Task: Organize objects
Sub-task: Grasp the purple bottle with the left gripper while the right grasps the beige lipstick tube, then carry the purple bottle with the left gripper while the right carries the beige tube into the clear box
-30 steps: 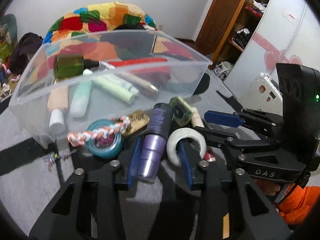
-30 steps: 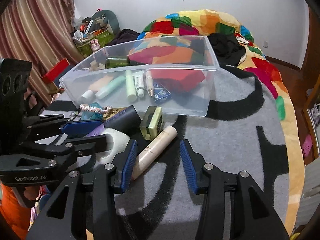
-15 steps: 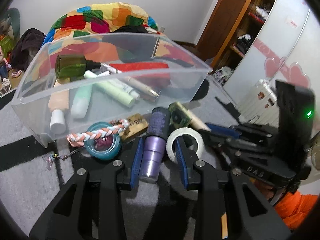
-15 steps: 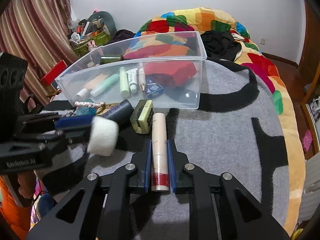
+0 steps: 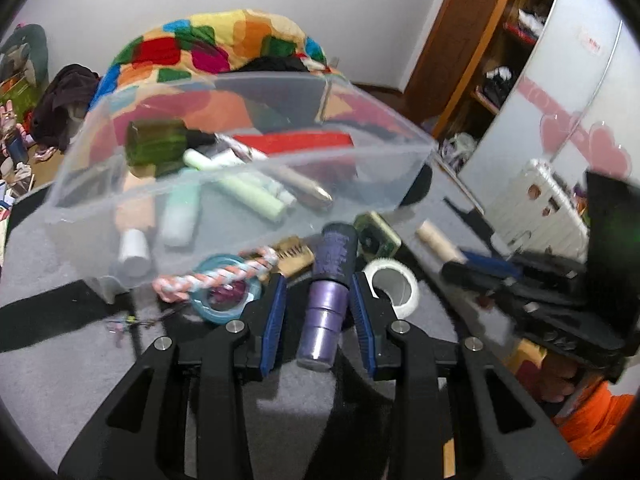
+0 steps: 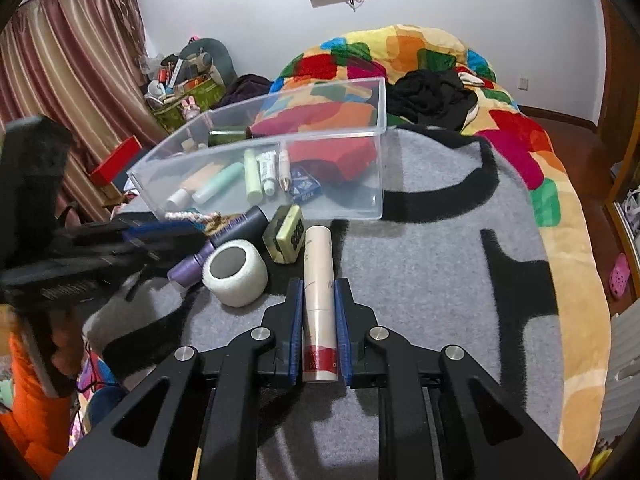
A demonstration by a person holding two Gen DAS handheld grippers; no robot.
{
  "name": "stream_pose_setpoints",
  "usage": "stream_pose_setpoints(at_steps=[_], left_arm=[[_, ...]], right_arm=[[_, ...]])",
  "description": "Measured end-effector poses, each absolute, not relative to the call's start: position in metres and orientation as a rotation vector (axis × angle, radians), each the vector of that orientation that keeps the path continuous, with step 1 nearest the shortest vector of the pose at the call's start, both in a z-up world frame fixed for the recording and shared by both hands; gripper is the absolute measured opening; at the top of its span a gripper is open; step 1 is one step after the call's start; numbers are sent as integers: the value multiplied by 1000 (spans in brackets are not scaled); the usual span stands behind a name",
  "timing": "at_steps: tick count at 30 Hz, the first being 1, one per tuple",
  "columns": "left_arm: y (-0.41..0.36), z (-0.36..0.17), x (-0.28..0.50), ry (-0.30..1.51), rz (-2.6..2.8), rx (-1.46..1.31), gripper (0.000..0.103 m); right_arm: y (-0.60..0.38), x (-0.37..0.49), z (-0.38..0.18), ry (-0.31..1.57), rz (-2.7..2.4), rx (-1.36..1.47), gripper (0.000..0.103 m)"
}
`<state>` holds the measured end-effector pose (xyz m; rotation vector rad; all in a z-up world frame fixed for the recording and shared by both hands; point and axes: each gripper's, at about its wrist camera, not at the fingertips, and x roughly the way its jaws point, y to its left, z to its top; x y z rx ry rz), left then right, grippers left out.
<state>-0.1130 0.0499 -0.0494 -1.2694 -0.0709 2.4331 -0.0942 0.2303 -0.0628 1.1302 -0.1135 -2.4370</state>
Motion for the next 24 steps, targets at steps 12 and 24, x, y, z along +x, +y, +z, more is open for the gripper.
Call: stream_pose_setpoints(at_steps=[12,24], left_arm=[[61,-55,-102,8,2490,-1218,23],[37,-7,-75,-71,2576,-1032,22]], right_arm=[[226,-94,-31,-114,-2463,1014,14],[208,-121,-1,-95,-2502,914,14]])
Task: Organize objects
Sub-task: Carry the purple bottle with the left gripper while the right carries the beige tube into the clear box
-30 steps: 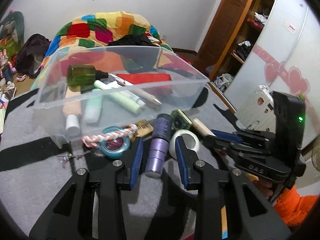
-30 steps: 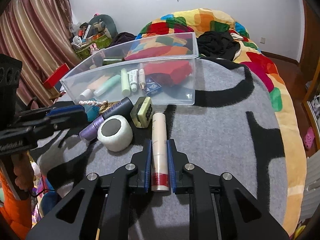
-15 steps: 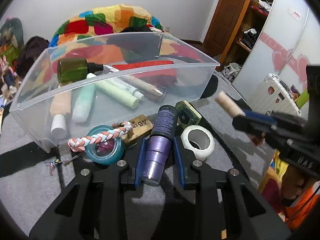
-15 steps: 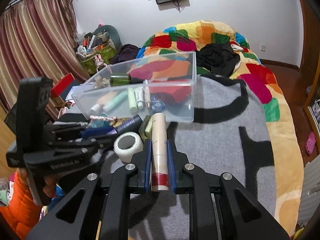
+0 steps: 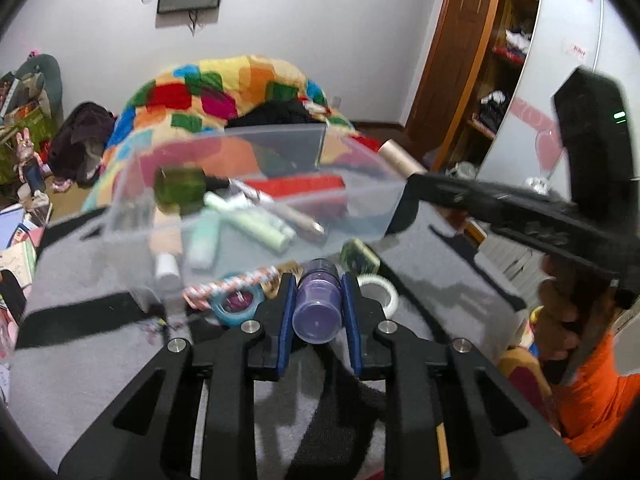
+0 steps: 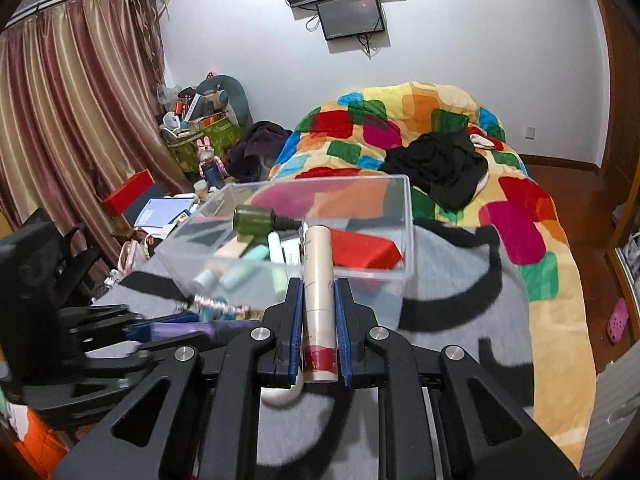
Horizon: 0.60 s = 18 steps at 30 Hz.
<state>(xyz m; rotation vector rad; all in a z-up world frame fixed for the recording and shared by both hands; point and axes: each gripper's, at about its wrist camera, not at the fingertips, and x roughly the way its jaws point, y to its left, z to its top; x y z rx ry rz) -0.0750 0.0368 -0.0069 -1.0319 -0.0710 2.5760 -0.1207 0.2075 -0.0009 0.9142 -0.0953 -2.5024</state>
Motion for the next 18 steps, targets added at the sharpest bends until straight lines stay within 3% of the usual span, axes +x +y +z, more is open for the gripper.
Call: stream_pose_setpoints(at_steps=[10,18], left_arm=[[16,37,-85,-126,2674,-863,22],[-3,25,-127,-186,2722,-940,22]], right_arm=[[189,-150,8,-73,-2500,906,14],[171,-185,-12,-49,-2431,1034,14]])
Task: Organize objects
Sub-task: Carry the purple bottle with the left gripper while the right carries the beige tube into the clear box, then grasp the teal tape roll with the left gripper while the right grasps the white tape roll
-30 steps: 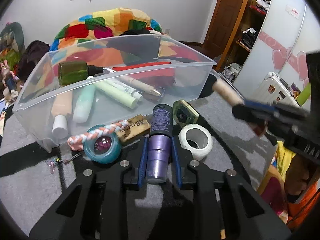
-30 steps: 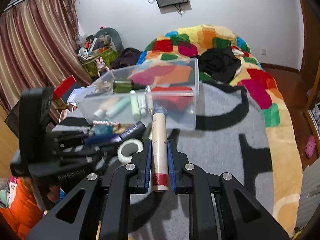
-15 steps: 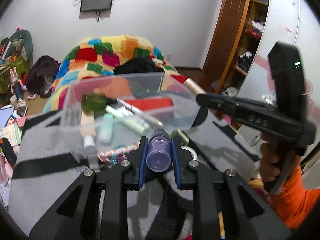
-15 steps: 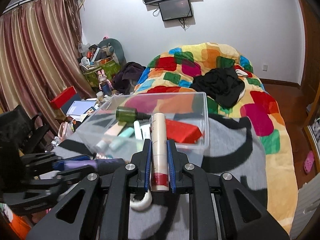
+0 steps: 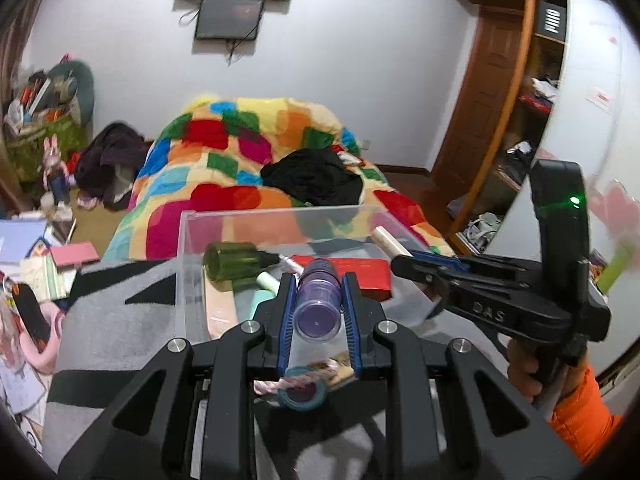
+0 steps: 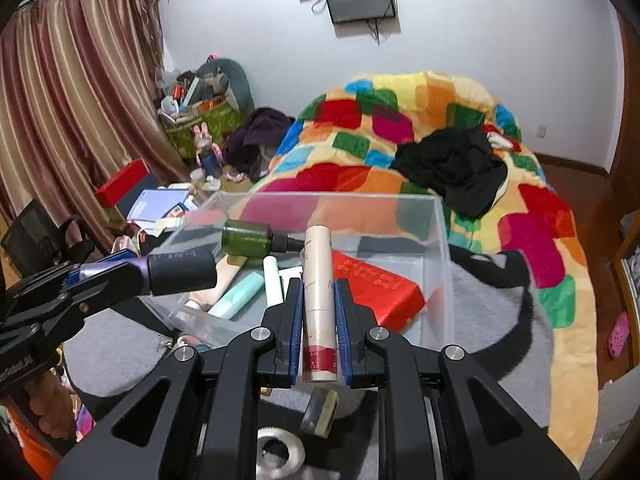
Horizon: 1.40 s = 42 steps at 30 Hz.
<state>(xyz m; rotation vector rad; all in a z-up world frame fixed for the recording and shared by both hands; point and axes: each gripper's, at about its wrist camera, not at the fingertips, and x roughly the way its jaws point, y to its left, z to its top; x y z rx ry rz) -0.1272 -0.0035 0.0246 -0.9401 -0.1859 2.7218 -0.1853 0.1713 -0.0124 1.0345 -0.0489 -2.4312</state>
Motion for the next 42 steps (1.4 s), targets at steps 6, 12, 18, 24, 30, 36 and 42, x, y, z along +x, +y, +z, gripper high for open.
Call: stream_pose_setpoints(at_steps=[6,12,18,24,30,36,42], left_arm=[[-10,0,-148,-210,2695,-1041,22],[-10,-9,-145,-199,2671,-1069,22],[-13,-1,-132,-207,2660,-1056,23],[-11,7,-108,-167,2683,-1026,34],[-6,-4,-88,-134,2656,-1059,40],[5,-33,-83,-90,2603,-1186,40],[6,-52,-97,-121,2577,-1283,40]], right_arm=[[164,-196,-26,-30,-2403,1094,14],[165,-194,-29,-25,-2397,1097,15],[175,-180,-22,-39,-2399,1066,23],[183,-152,-12,-14,-2405,1008,30],[186,-120,-14,46,-2413,976,39],[187,-103,-32,60,-2370,1024,41],[186,-94,-49,62,-2310,1077,45]])
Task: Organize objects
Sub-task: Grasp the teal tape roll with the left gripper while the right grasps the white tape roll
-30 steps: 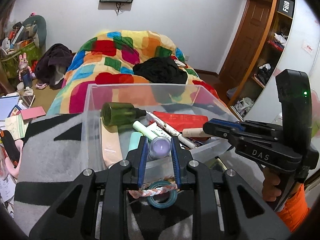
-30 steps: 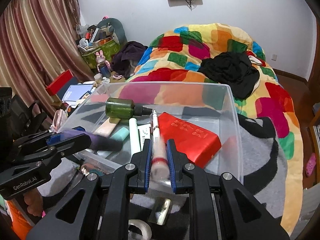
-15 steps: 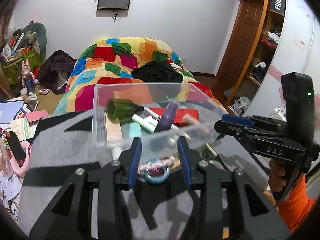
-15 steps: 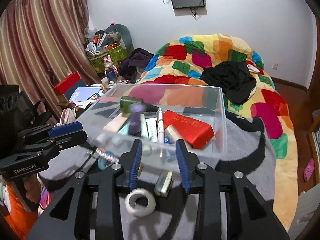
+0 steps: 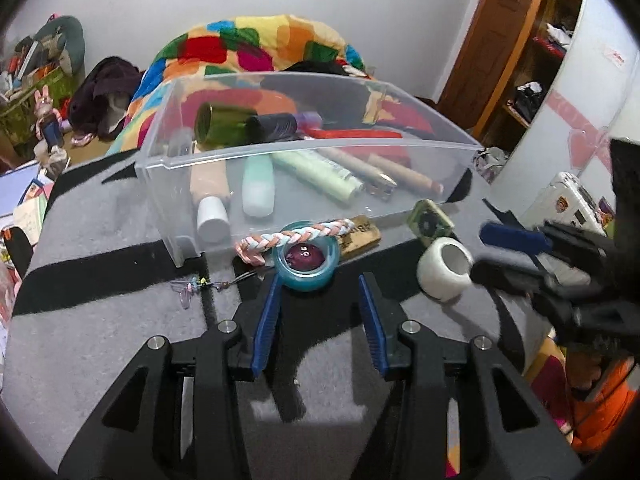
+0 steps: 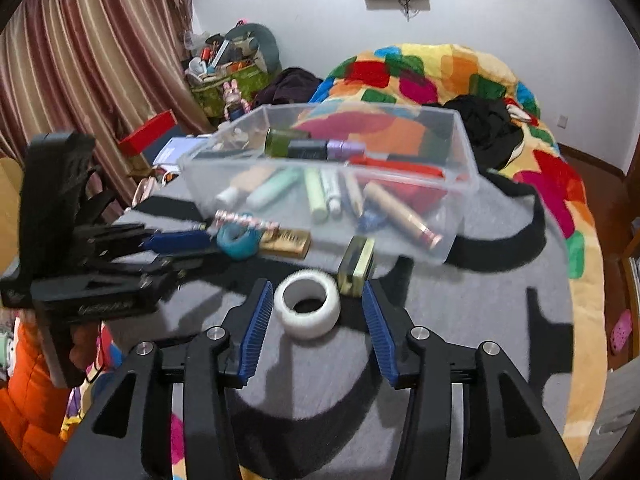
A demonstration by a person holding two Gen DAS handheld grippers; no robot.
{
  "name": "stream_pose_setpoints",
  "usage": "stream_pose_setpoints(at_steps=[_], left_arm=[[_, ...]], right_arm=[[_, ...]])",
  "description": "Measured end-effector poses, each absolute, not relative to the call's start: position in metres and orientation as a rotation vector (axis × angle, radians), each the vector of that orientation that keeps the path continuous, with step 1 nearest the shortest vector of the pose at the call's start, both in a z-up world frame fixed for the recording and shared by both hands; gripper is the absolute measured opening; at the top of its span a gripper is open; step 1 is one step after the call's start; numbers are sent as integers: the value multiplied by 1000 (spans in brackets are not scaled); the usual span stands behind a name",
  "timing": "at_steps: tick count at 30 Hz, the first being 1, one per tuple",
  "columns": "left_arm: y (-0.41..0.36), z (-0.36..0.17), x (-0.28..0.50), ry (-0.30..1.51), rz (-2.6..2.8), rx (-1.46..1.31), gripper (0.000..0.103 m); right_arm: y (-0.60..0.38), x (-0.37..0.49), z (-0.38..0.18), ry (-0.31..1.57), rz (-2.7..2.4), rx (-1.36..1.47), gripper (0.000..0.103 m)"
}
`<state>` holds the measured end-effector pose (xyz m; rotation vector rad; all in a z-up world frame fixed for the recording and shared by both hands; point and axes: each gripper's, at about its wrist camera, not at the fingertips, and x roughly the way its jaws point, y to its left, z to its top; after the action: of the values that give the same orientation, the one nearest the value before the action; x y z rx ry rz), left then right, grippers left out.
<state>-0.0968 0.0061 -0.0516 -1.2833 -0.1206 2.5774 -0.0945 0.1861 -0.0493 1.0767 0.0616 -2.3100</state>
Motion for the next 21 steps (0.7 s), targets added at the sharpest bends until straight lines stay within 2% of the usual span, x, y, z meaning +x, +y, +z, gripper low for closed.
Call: stream_pose_setpoints(at_steps=[9,10,12,21], left_arm=[[9,-59,-113,-137,2632,-1321,40],[8,-61,-115,-155,2624,-1325,40],[7,-62,-115,-168,2629,-1321,40],[7,-44,-83,-119,2626,-1242,40]], right_arm=[[174,-97,-67,90,-2290,1115,46],[174,-97,-68,84,-2287,1115,46],[174,-95,-68,82,-2283,1114,36],[179,-86,-52,67,-2307,1044,35]])
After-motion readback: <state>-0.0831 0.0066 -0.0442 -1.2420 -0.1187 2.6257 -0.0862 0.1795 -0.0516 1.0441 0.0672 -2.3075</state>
